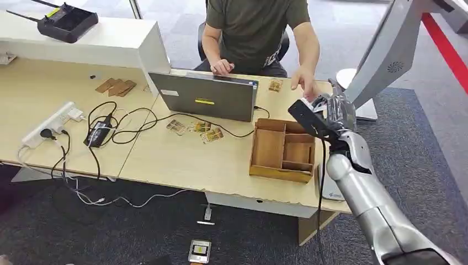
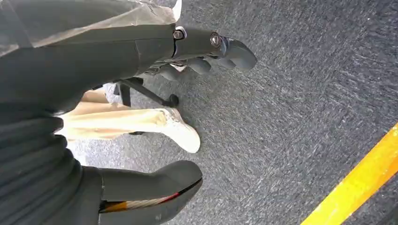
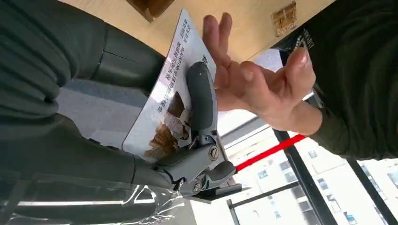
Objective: Pass the card to the sensor for recognition and then transmit it.
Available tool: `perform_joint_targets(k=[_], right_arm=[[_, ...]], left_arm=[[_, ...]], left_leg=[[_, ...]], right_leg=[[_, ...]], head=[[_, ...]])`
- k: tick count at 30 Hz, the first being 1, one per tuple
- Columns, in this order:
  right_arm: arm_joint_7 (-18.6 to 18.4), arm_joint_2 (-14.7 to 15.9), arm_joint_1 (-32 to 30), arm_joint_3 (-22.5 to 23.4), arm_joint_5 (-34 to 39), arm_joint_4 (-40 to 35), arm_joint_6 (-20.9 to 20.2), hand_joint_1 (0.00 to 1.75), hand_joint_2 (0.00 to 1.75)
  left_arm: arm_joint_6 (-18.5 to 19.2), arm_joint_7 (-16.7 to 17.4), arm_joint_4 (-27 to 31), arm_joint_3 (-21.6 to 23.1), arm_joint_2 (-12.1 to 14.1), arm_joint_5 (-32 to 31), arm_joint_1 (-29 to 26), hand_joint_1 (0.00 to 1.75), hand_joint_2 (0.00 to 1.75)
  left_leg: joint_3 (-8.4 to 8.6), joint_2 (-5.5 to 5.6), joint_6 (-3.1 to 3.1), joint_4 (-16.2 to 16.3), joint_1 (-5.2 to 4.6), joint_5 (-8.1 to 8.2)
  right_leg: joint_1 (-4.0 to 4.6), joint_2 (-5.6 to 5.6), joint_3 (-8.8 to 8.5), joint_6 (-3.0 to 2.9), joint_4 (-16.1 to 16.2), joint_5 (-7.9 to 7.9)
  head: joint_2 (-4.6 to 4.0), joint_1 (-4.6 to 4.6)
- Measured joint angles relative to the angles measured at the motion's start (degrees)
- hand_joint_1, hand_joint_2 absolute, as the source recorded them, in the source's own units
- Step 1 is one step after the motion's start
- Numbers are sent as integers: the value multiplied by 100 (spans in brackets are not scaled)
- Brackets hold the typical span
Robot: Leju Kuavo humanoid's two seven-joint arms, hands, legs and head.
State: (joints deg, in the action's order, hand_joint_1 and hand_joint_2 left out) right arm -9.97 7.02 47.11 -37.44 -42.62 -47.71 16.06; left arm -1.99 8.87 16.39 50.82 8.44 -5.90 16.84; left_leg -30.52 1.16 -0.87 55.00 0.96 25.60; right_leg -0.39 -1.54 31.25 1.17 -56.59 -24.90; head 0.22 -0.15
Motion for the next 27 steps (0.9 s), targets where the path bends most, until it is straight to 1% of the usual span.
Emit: perform_joint_targets(k=[6, 7, 8, 14, 20, 24, 27], right_arm=[[83, -24, 115, -48, -4, 317, 33, 175, 175], [101, -28, 132, -59, -4, 371, 39, 157, 175], [101, -31, 144, -68, -4, 413, 46, 2, 175], [125, -48, 160, -118, 18, 577, 138, 0, 175], [-9, -6, 151, -138, -31, 596, 212, 0, 175], [-181, 173, -66, -131, -48, 173, 92, 0, 175], [-503, 387, -436, -87, -171, -423, -105, 0, 175]], left_arm=[[68, 11, -2, 55, -20, -72, 85, 0, 175], [68, 13, -2, 63, -24, -74, 98, 0, 175], [70, 13, -2, 68, -24, -74, 108, 0, 175], [76, 35, -2, 79, -28, -74, 124, 0, 175], [63, 35, -2, 83, -31, -76, 123, 0, 175], [22, 44, -4, 83, -26, -57, 100, 0, 175], [-50, 50, -4, 83, -22, -20, 66, 0, 175]], left_leg=[[0, 0, 0, 0, 0, 0], [0, 0, 0, 0, 0, 0], [0, 0, 0, 0, 0, 0], [0, 0, 0, 1, 0, 0], [1, -1, 0, 1, 0, 0], [0, -1, 0, 2, 0, 0], [1, 0, 1, 3, 0, 2]], right_leg=[[0, 0, 0, 0, 0, 0], [0, 0, -1, 0, 0, 0], [0, 0, -1, 0, 0, 0], [0, 0, 0, 0, 0, 0], [0, 0, 1, 0, 0, 0], [0, 0, 1, 0, 1, 0], [0, 0, -2, 1, 4, -1]], head=[[0, 0], [0, 0], [0, -2], [0, 0], [0, 0], [0, 0], [0, 0]])
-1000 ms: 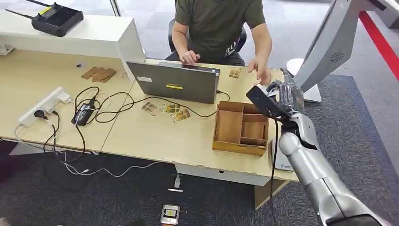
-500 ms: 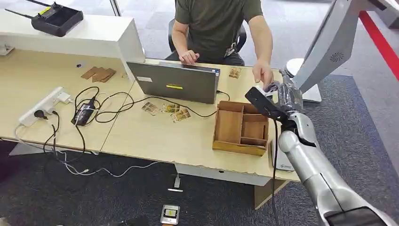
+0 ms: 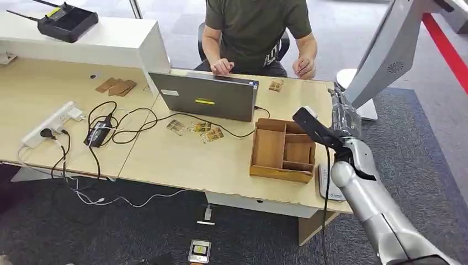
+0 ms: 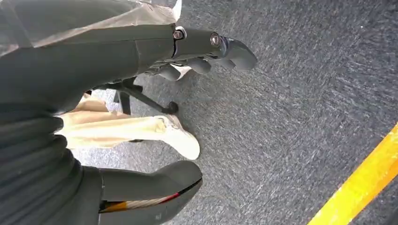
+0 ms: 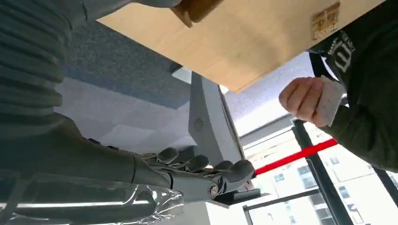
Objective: Pass the card to the sensor for recognition and then transmit it.
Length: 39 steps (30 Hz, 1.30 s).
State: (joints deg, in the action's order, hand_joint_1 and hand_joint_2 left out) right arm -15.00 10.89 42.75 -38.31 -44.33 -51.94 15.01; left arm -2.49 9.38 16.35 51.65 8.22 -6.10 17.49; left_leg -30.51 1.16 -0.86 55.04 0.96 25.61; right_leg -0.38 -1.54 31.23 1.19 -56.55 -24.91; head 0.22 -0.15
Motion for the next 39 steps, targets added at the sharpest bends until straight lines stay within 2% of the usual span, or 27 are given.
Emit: perform_joint_targets(k=[3, 7, 12, 16, 26, 33, 37, 39], right_arm=[[-521, 257, -575, 91, -500, -835, -222, 0, 175], [-832, 513, -1334, 236, -858, -1847, -415, 0, 175], [-950, 706, -2091, 363, -1003, -2849, -417, 0, 175], [-937, 769, -2557, 389, -1023, -3369, -450, 0, 175], [-834, 848, -2733, 284, -548, -3887, -946, 0, 175], [-841, 837, -2767, 26, -522, -4023, -1095, 0, 175], [-841, 673, -2765, -109, -612, -3848, -995, 0, 175], [-808, 596, -2761, -158, -625, -3725, -795, 0, 175]], left_arm=[[-96, -13, 0, -2, 31, 90, -80, 0, 175], [-212, -54, -4, -20, 87, 175, -188, 0, 175], [-332, -72, -7, -70, 153, 295, -312, 0, 175], [-463, -153, -9, -166, 212, 424, -483, 0, 175], [-592, -190, -11, -308, 236, 433, -666, 0, 175], [-601, -223, -11, -330, 236, 435, -692, 0, 175], [-601, -236, -11, -354, 236, 433, -698, 0, 175], [-601, -232, -11, -354, 234, 424, -698, 0, 175]], left_leg=[[-1, 1, 3, 0, 0, 4], [-1, 0, 2, -1, 0, 8], [-1, 0, 2, -3, 2, 8], [-1, -4, 2, -4, 1, 9], [0, -2, 3, -3, 0, 8], [-3, -1, 2, -4, 1, 8], [-3, -1, 2, -5, 1, 8], [-3, -1, 2, -5, 1, 8]], right_leg=[[1, 0, 0, 1, 2, -1], [0, -1, 2, 1, 2, -2], [2, -1, -1, -2, 2, -6], [1, -2, 1, -3, 2, -6], [1, -2, -2, -2, 2, -6], [1, -2, -1, -3, 1, -7], [2, -2, -1, -3, 1, -7], [2, -1, -1, -3, 1, -7]], head=[[0, 0], [0, 0], [0, 0], [0, 2], [0, -2], [0, 0], [0, 0], [0, 0]])
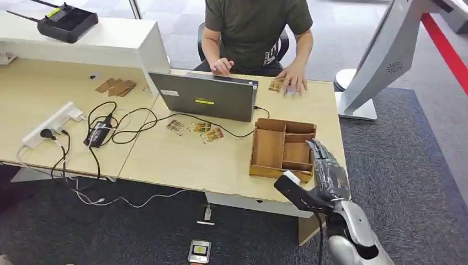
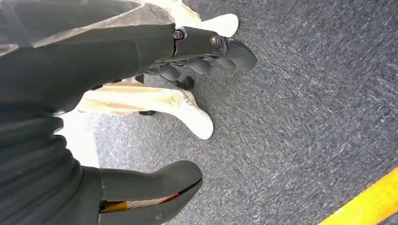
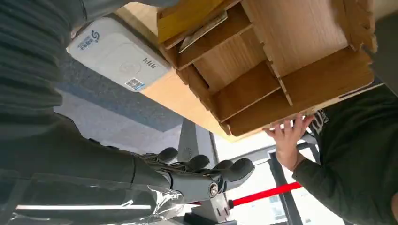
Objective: Pass the card to the sensor for recognition and then transmit it.
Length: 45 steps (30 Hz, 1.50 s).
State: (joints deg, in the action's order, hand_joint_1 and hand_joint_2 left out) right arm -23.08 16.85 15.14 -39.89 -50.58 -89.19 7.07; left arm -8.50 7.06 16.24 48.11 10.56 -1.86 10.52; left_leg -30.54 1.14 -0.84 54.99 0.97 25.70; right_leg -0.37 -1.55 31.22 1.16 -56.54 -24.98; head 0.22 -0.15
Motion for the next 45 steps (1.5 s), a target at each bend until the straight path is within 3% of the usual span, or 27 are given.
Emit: perform_joint_targets(k=[6, 14, 29, 45], right_arm=[[365, -227, 10, -68, 212, 686, 846, 0, 175], [673, -389, 89, -142, 148, 1416, 1512, 0, 175], [881, -564, 553, -328, -160, 2485, 1746, 0, 175], [868, -728, 661, -612, -98, 2819, 1728, 0, 175]], left_arm=[[0, 42, 0, 0, -15, -52, 3, 0, 175], [0, -4, 0, 0, -24, -35, 2, 0, 175], [15, -46, 0, 2, -22, -37, 2, 0, 175], [-144, -249, 0, 2, 2, 144, -126, 0, 175]], left_leg=[[1, 0, 0, 1, -1, 0], [0, 1, 0, 0, -1, 0], [0, 1, 0, 1, -1, 0], [1, 0, 0, 0, -1, 0]], right_leg=[[-1, 0, -1, 0, 1, 0], [-1, 0, 0, 0, 1, 0], [-1, 0, 0, 0, -1, 0], [-1, 0, 0, 0, 0, 0]], head=[[0, 0], [0, -2], [0, 0], [0, -2]])
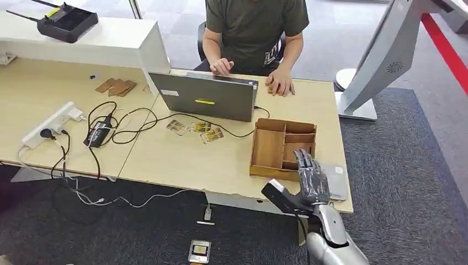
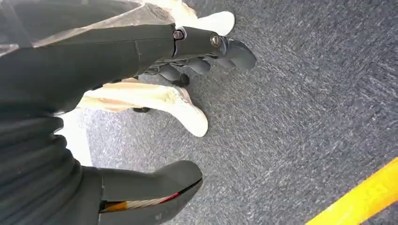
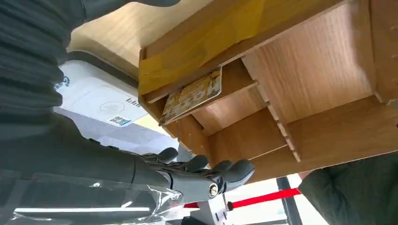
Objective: Pass the card to the sensor for recognition and then transmit it.
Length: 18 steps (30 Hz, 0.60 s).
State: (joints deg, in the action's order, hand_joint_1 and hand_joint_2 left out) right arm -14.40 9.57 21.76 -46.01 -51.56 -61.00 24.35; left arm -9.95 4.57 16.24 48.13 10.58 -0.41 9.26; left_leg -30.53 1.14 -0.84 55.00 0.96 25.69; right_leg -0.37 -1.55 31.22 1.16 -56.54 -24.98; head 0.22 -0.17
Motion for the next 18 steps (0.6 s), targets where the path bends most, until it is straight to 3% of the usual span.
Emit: perform_joint_targets(k=[10, 18], right_arm=[[-63, -15, 67, -162, -42, 55, 24, 0, 175], [-234, 7, 175, -278, -688, 149, 96, 0, 175]], left_arm=[[-26, -48, 0, 0, 17, 70, -37, 0, 175], [-26, -50, 0, 0, 30, 199, -45, 0, 175]], left_leg=[[0, 0, 0, 0, 0, 0], [0, 0, 0, 0, 0, 0]], right_leg=[[0, 0, 0, 0, 0, 0], [0, 0, 0, 0, 0, 0]], head=[[0, 2], [0, 2]])
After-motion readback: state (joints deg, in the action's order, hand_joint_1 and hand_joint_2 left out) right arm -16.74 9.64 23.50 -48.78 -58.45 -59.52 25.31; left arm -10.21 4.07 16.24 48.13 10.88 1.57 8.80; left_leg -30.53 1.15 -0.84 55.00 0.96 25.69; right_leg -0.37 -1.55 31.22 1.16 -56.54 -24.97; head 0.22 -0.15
